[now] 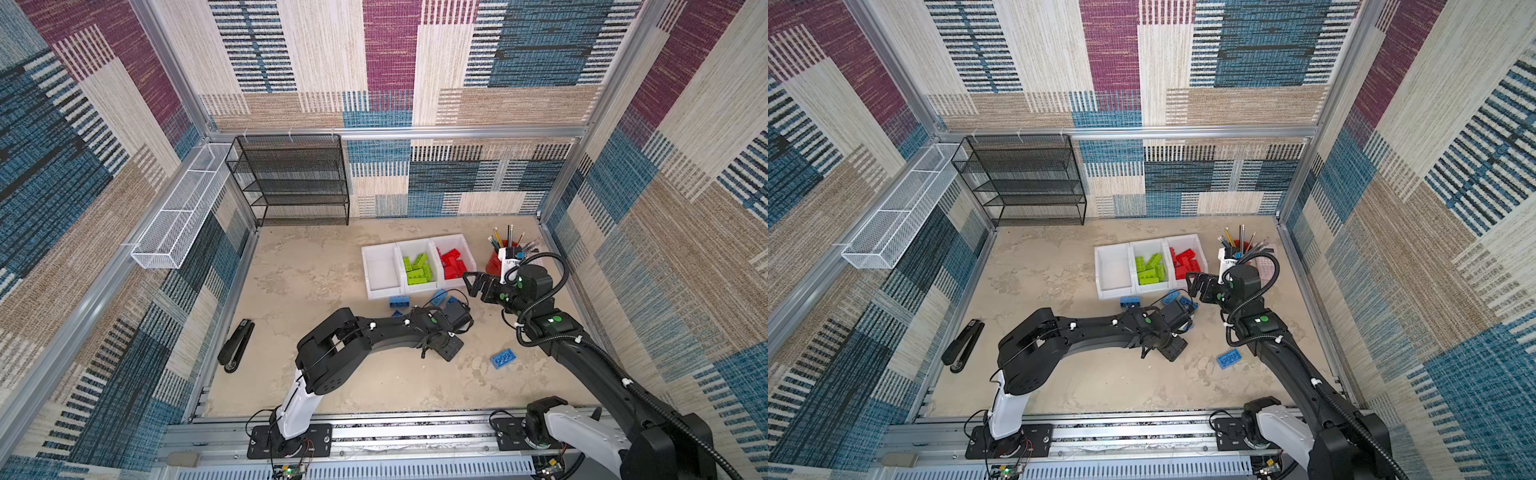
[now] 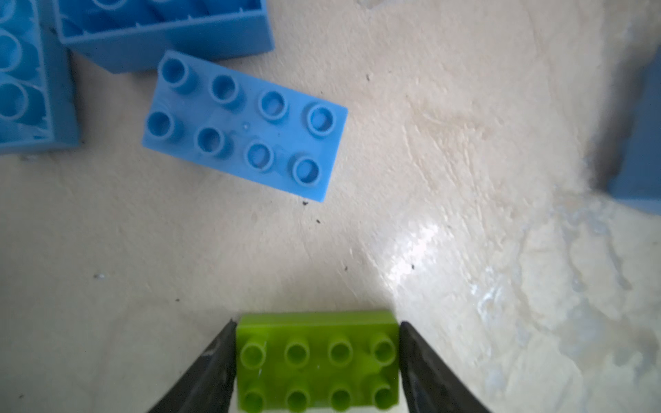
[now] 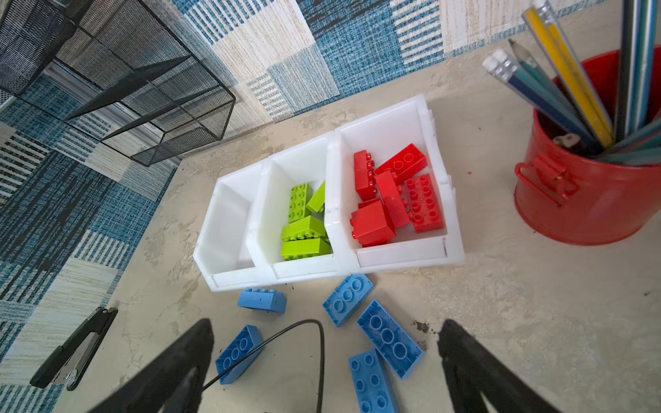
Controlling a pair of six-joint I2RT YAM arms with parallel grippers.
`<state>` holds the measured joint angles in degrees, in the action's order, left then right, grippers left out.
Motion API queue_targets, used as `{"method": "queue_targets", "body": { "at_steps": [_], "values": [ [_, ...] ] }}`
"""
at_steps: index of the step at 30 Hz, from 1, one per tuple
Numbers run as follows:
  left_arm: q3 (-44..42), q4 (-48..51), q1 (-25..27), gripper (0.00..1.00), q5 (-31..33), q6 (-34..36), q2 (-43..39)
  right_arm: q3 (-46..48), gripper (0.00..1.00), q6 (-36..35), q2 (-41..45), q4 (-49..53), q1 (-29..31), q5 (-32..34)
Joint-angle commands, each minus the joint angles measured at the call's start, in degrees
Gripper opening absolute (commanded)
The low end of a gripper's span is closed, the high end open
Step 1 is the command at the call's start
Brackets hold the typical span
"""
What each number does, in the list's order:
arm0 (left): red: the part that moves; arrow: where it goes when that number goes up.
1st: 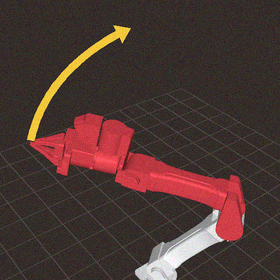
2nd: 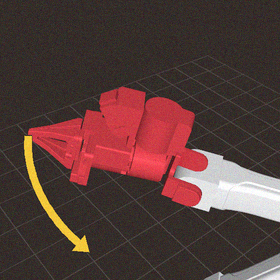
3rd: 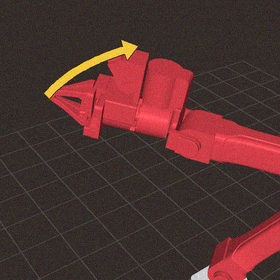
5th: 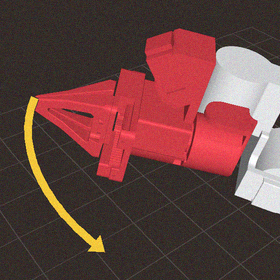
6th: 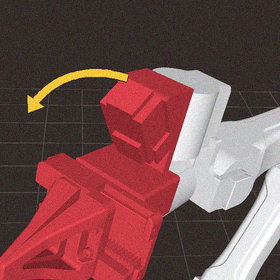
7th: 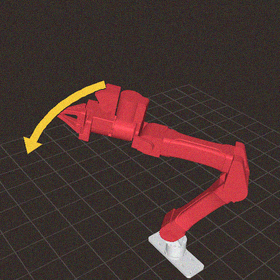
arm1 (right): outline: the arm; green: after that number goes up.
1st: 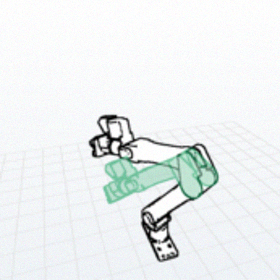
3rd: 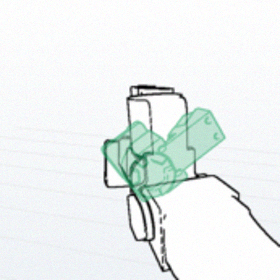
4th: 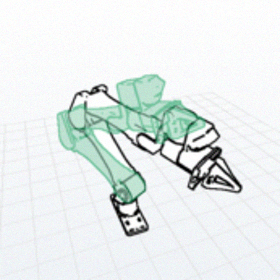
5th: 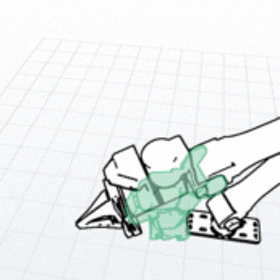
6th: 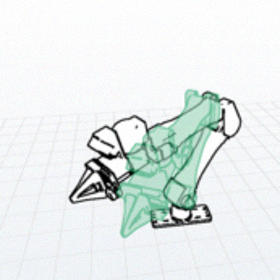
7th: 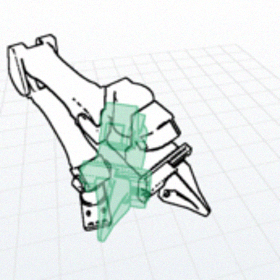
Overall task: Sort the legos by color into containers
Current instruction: 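Carry the lime-green brick with the left gripper into the middle compartment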
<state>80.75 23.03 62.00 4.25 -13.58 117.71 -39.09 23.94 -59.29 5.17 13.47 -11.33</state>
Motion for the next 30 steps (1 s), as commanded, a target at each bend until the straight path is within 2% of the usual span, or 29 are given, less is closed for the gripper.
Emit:
{"method": "queue_targets", "body": {
  "at_steps": [1, 10, 19, 24, 30],
  "values": [
    [-1.2, 1.6, 0.0, 0.67, -0.2, -0.9, -1.7, 0.1, 0.99, 0.5, 0.3, -2.1, 0.0, 0.7],
    [-1.8, 3.6, -2.2, 0.66, 1.1, -1.3, -8.7, 3.1, 0.99, 2.0, 0.9, -3.9, 0.0, -1.7],
    [0.6, 8.2, -9.7, 0.66, -0.8, 0.7, -14.7, 10.7, 0.99, 4.8, 0.9, -8.9, 0.0, -5.0],
    [6.3, 11.2, -14.5, 0.65, -2.4, 1.5, -13.5, 14.3, 0.99, 5.5, 1.0, -11.5, 0.0, -5.9],
    [14.8, 14.0, -18.5, 0.65, -2.9, 3.0, -8.4, 16.6, 0.99, 4.4, -0.7, -13.3, 0.0, -7.7]
  ]
}}
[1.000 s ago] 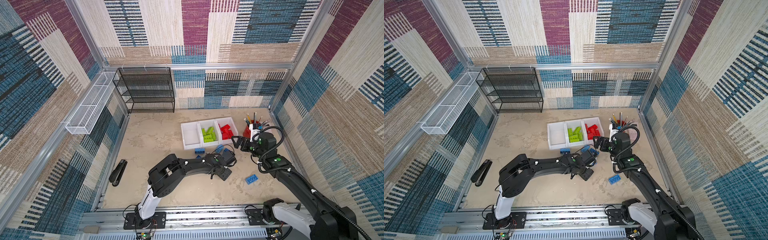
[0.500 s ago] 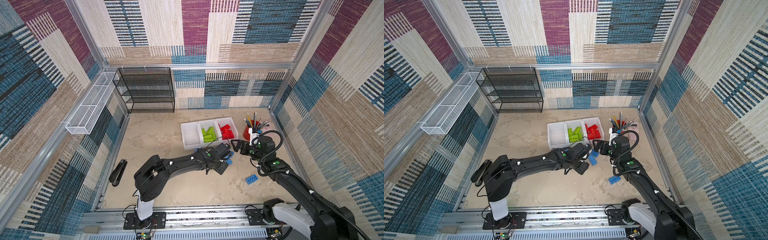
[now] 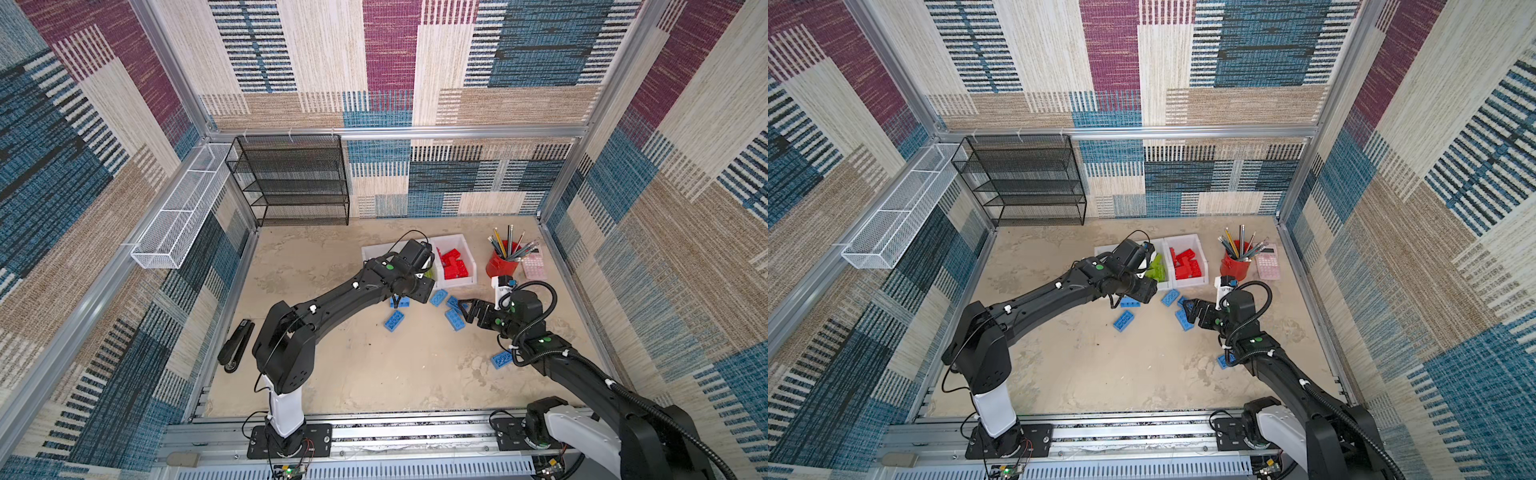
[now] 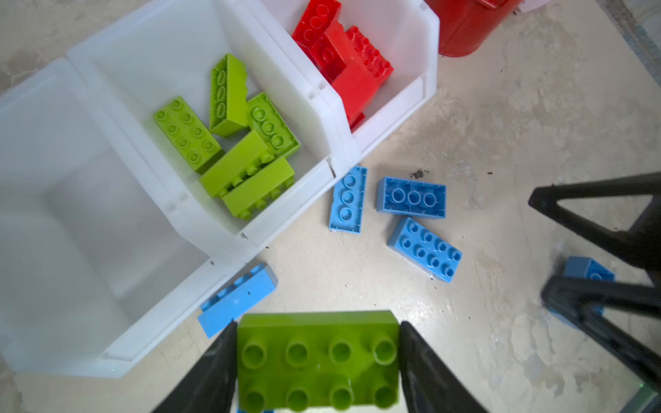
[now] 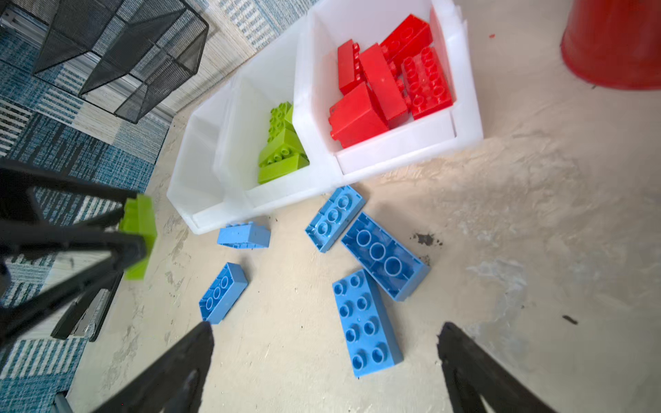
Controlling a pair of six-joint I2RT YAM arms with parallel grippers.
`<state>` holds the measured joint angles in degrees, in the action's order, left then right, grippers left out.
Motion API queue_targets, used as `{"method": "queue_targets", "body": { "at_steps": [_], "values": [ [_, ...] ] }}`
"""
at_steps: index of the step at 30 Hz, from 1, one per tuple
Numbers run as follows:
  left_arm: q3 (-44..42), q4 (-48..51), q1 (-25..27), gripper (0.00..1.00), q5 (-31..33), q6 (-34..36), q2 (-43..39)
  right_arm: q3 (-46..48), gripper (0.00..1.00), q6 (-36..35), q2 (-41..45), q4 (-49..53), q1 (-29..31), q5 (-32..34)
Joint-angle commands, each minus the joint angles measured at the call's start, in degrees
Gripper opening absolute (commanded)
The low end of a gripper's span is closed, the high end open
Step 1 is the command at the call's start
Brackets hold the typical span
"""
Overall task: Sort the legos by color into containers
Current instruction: 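Carry the lime-green brick with the left gripper into the middle compartment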
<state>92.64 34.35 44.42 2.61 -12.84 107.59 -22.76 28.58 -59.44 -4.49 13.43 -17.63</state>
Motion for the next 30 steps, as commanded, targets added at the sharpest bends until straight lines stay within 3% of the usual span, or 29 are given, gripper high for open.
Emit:
{"method": "queue_targets", "body": {
  "at_steps": [1, 19, 28, 30],
  "values": [
    [4.7, 3.3, -1.5, 0.64, -1.5, 2.5, 3.0, 0.5, 0.99, -0.5, -0.7, -3.8, 0.0, -1.4],
    [32.3, 10.6, -6.4, 0.64, -4.5, 4.9, 24.3, 1.9, 0.98, 0.4, -4.7, -9.7, 0.0, -4.4],
    [36.3, 11.5, -6.9, 0.92, -4.2, 5.3, 26.3, 2.6, 0.99, 0.0, -4.7, -9.5, 0.0, -3.6],
    [35.7, 11.5, -6.9, 0.94, -3.8, 5.1, 25.3, 2.6, 0.99, -0.3, -4.7, -9.3, 0.1, -3.6]
  ]
}}
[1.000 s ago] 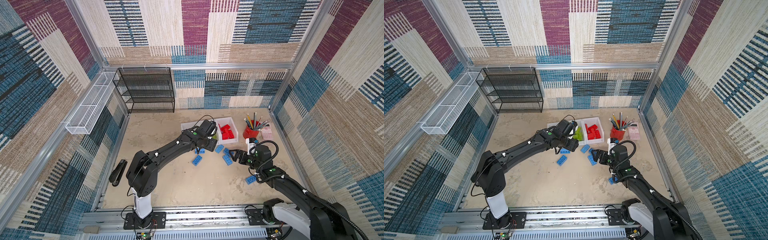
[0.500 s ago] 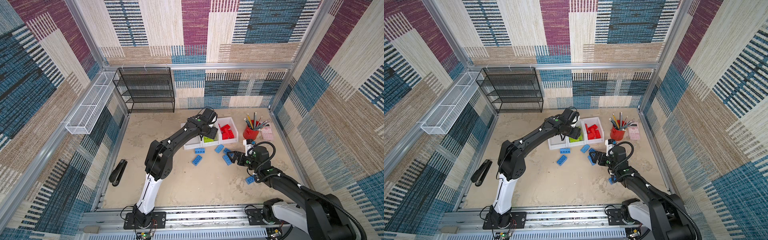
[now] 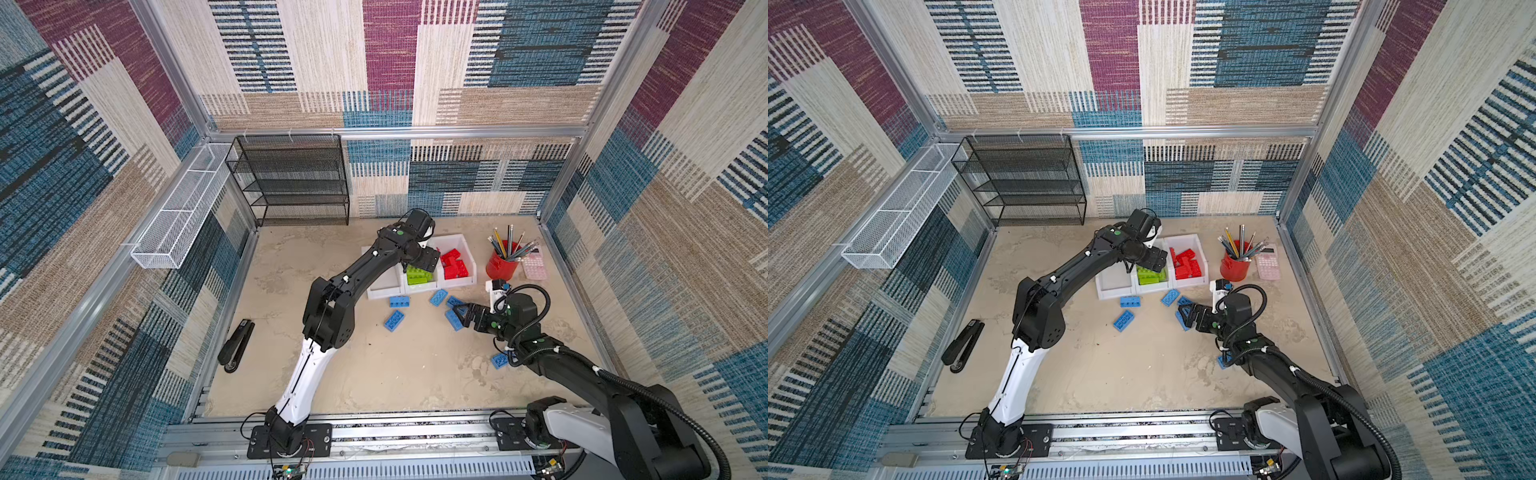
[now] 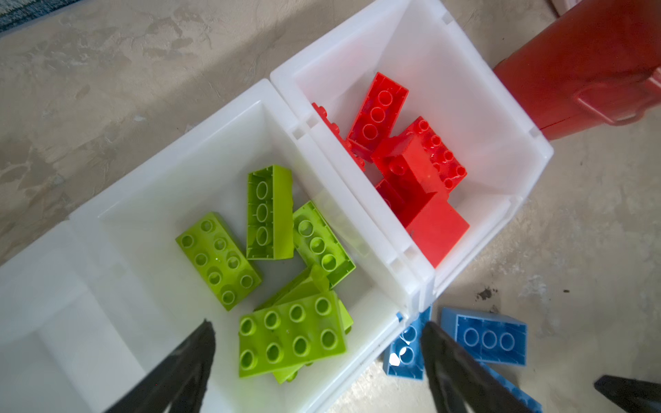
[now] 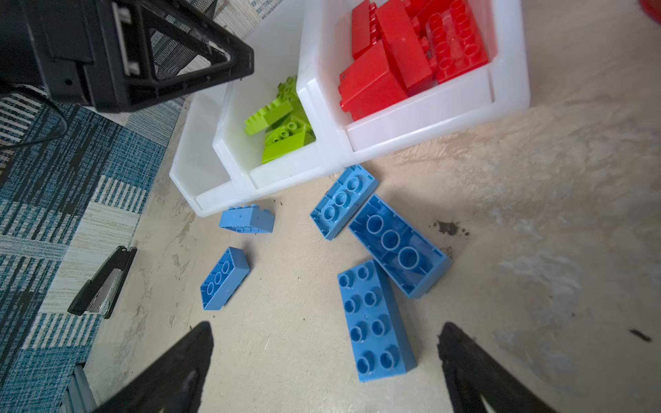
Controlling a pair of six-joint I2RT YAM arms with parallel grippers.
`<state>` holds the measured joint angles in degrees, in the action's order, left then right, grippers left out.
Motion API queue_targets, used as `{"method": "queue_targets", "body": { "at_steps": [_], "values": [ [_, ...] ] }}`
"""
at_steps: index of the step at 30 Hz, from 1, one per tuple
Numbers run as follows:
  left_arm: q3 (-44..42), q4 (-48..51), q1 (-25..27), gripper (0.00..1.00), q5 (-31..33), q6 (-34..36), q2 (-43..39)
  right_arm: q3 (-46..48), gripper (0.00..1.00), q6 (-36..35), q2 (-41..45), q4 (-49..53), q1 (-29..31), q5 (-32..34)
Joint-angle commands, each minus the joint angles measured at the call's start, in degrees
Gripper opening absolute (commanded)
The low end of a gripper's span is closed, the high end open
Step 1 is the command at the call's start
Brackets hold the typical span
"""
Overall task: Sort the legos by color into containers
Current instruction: 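Carry the lime-green brick with the left gripper into the middle compartment, then withdraw the left gripper while the right gripper grasps a blue brick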
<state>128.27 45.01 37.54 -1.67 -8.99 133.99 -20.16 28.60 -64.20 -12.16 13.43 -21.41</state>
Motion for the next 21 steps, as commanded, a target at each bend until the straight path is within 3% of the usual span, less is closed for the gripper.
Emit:
{"method": "queue_targets", "body": {
  "at_steps": [1, 6, 14, 21],
  "values": [
    [-0.7, 0.8, 0.0, 0.94, 0.7, 0.9, -1.9, 0.0, 0.99, -0.5, 0.0, -1.7, 0.1, 0.6],
    [-10.2, -4.1, 0.1, 0.95, -0.4, -2.4, -9.5, -1.0, 0.97, -1.8, -3.3, -0.1, 0.4, 1.9],
    [-30.7, -15.0, 1.1, 0.93, -1.0, -8.4, -25.7, -7.1, 0.96, -4.6, -10.4, 5.2, 5.6, 10.5],
    [-44.6, -19.2, 4.1, 0.92, 4.9, -9.6, -37.9, -11.2, 0.87, -5.9, -16.1, 8.7, 8.8, 14.1]
  ]
}}
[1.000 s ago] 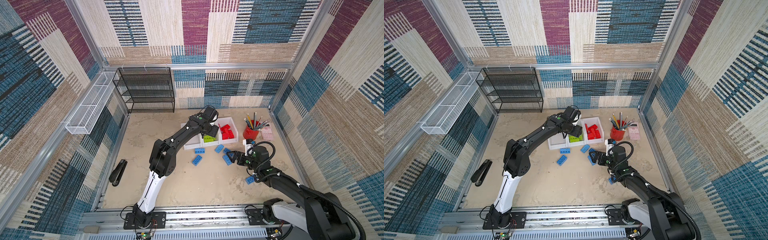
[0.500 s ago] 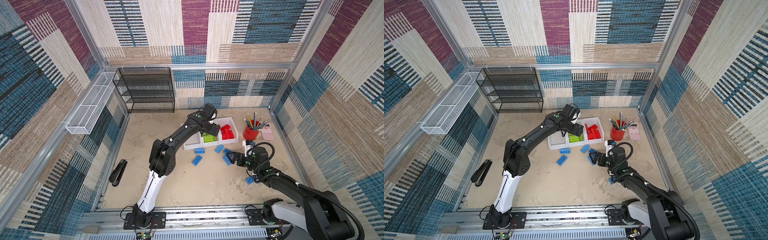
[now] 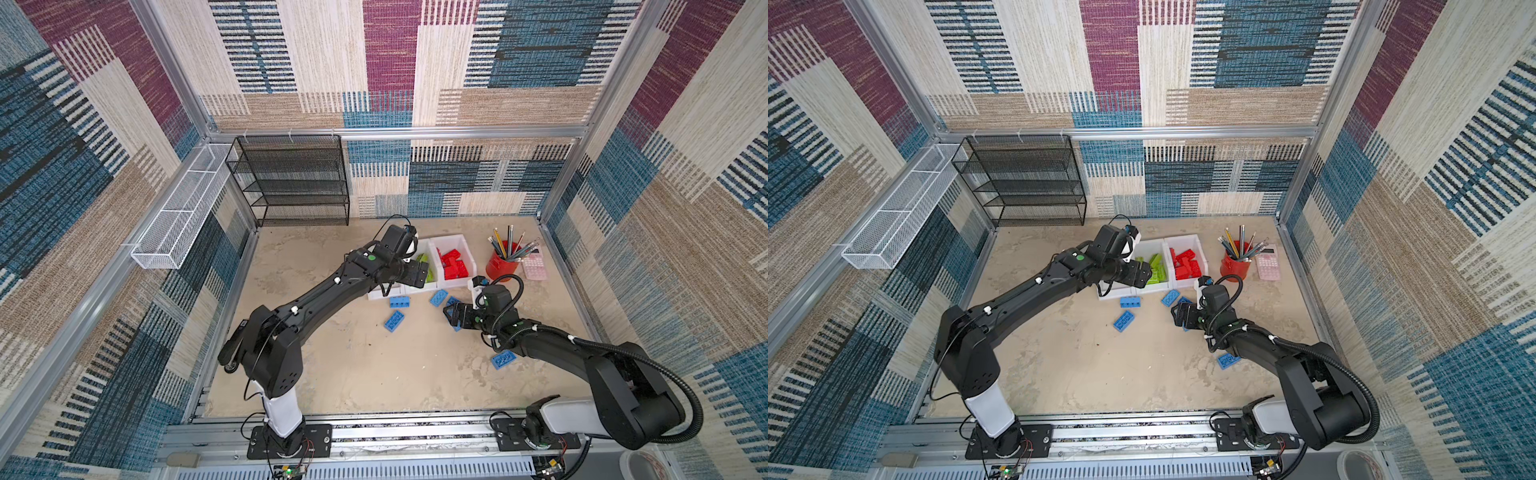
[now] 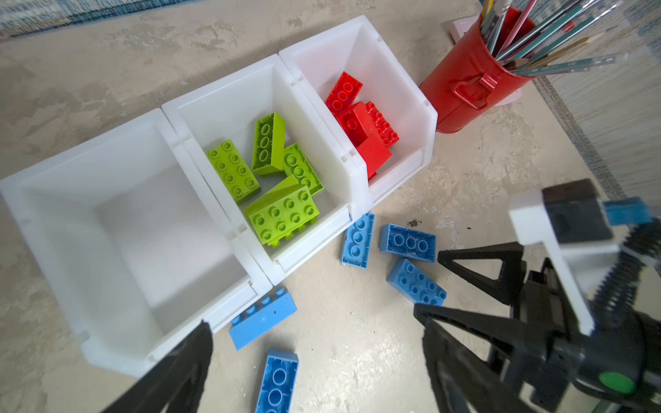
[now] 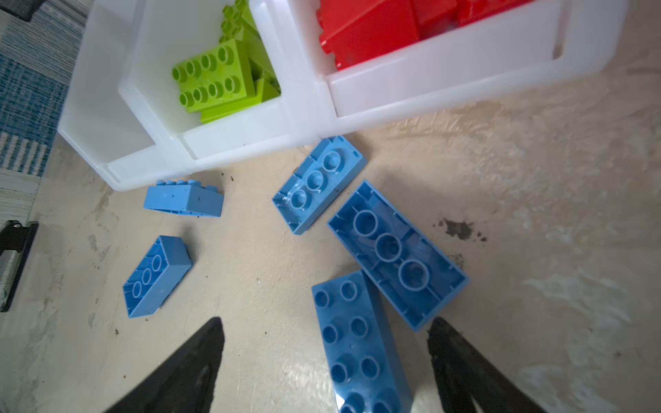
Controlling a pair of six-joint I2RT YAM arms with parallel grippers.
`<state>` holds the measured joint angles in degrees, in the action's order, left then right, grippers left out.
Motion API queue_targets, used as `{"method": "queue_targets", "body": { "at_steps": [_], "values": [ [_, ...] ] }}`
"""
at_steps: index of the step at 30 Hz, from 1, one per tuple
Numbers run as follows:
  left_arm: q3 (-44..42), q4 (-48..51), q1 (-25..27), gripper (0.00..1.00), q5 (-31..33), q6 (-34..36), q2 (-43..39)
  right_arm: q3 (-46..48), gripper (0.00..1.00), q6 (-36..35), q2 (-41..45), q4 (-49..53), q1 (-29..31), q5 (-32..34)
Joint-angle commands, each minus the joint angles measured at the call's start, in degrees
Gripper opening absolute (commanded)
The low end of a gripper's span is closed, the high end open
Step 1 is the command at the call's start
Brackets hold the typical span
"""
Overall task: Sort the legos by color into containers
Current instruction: 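Withdraw the left gripper while the right gripper grasps a blue brick, then carry the blue brick with the right gripper into the empty compartment and release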
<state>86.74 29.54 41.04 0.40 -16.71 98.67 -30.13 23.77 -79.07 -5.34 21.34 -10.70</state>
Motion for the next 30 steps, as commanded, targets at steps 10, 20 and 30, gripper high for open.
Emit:
{"method": "queue_targets", "body": {
  "at_steps": [10, 20, 30],
  "values": [
    [-18.7, -6.5, 3.4, 0.91, 4.5, -4.4, -15.2, -3.4, 0.74, -0.7, -5.6, 6.1, 5.0, 8.7],
    [-28.7, -8.2, 3.5, 0.9, 6.1, -5.6, -22.4, -6.5, 0.54, -2.0, -8.4, 11.5, 8.6, 16.8],
    [-35.9, -9.6, 3.5, 0.9, 4.7, -7.9, -25.7, -8.7, 0.36, -1.2, -7.0, 15.4, 12.1, 20.4]
  ]
}}
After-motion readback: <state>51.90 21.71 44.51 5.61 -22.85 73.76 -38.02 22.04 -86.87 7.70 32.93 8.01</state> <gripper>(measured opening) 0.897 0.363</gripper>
